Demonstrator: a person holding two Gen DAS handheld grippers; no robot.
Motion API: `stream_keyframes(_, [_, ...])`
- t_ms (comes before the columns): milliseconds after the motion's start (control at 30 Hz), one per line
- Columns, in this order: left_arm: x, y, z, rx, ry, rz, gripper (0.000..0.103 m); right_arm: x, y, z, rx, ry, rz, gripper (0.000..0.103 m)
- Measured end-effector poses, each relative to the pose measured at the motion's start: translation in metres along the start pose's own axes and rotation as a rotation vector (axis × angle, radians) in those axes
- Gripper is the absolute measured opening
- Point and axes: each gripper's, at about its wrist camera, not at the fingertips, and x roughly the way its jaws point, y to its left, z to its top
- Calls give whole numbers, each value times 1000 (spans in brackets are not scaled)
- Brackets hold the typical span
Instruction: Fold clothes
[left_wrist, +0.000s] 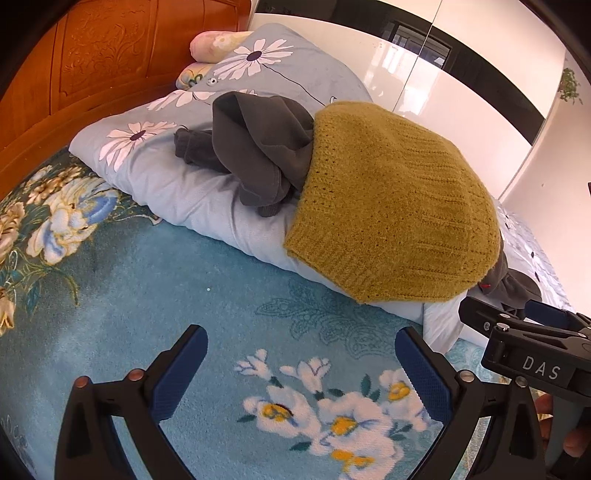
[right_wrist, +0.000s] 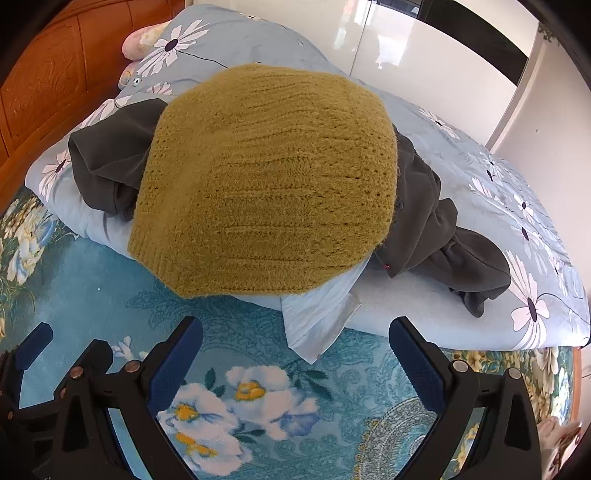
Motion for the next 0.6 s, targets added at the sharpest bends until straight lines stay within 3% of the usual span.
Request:
stream_keyframes(167, [-5, 2, -5, 7, -37, 0, 103, 2, 7, -4, -14, -35, -27, 101])
stream_keyframes(600, [0, 2, -18, -25, -18, -6, 103, 4, 15, 0, -70, 1, -25, 101])
